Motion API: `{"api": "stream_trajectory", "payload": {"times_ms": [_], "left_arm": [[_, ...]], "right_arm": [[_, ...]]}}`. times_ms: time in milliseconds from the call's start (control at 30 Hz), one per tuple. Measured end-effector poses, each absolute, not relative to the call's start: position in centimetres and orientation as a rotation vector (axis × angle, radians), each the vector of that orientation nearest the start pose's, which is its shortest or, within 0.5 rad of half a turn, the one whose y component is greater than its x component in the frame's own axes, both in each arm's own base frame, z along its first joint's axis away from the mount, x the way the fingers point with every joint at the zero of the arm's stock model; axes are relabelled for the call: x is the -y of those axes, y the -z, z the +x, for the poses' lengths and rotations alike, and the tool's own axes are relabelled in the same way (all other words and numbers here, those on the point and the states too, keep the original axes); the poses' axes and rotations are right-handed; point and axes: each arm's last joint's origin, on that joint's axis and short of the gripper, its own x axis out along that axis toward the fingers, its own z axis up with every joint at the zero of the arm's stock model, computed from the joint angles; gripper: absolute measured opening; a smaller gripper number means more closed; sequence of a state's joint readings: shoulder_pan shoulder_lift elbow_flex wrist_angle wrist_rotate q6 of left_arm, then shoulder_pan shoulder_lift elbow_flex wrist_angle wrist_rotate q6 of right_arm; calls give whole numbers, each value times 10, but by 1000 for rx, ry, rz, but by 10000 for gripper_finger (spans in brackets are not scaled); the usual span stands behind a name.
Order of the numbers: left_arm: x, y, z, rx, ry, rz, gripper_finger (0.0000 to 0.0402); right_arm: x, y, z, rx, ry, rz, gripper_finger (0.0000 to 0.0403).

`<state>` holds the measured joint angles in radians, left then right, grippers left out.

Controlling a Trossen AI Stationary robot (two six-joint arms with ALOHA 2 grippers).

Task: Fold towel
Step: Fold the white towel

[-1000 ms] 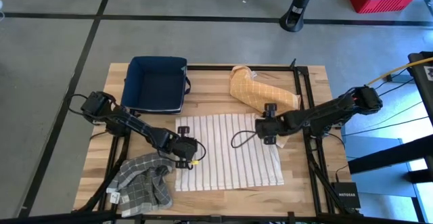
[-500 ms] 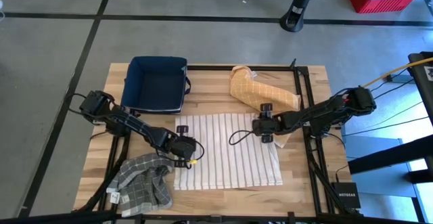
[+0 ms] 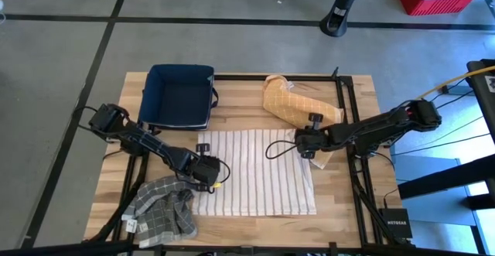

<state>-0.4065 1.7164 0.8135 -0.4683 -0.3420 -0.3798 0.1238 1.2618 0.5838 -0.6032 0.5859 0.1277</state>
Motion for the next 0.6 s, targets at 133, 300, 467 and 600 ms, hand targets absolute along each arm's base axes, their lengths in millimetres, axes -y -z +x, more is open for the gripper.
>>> {"api": "stream_trajectory", "payload": {"times_ms": [133,300,467,600], "left_arm": [[102,-116,254,-1270,-185,188,88],[101,-117,250,-1310,-198,186,88],[100,-117,248,-1330,-213,205,88],[100,-117,248,-1319,-210,222,88]], "right_arm": [[-9,-162,195,-1173,448,-335,15],[-11,-165,197,-1157,336,-357,6],[-10,-159,195,-1160,353,-375,29],[-10,-156,194,-1154,354,-374,52]]}}
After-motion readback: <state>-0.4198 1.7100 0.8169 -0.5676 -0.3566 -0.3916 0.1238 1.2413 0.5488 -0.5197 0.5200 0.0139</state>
